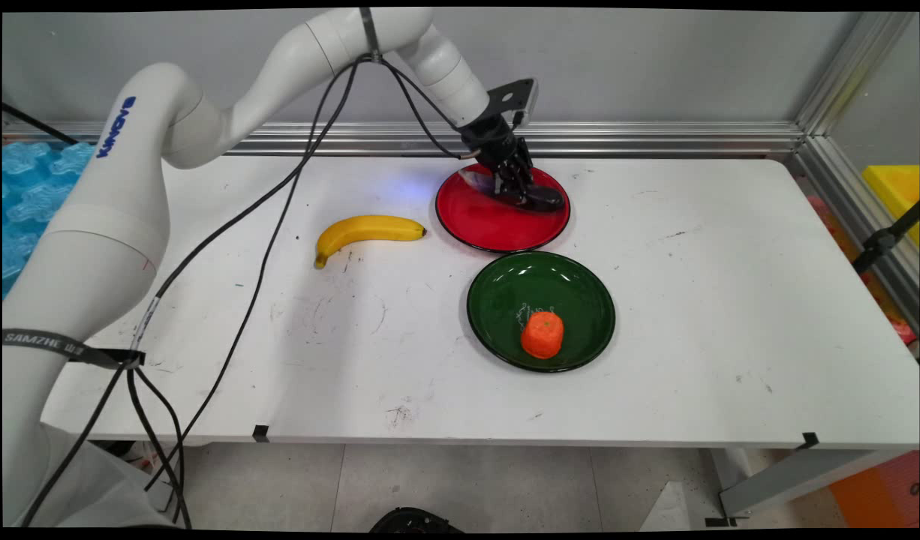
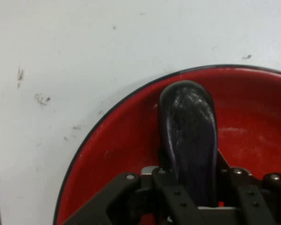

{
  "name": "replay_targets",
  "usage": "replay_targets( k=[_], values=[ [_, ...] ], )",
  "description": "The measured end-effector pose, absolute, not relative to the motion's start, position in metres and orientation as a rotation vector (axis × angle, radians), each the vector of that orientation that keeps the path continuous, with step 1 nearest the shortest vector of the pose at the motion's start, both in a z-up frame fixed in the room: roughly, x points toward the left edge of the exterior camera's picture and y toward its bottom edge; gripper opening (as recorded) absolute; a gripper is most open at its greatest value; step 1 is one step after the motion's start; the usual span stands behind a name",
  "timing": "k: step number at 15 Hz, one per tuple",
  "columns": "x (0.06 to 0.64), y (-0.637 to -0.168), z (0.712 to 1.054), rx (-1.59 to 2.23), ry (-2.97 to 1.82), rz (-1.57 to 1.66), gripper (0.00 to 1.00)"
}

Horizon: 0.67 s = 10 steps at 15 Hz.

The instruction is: Place the picked object on the green plate

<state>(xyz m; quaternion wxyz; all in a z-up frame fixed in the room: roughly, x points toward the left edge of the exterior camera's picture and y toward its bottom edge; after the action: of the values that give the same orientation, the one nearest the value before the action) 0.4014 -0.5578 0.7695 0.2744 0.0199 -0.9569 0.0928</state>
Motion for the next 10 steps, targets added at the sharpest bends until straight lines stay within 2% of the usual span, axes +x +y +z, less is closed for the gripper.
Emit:
replay_targets(
  k=[10],
  values=[
    [0.365, -0.507, 0.835, 0.173, -2.519, 0.21, 0.0]
  ],
)
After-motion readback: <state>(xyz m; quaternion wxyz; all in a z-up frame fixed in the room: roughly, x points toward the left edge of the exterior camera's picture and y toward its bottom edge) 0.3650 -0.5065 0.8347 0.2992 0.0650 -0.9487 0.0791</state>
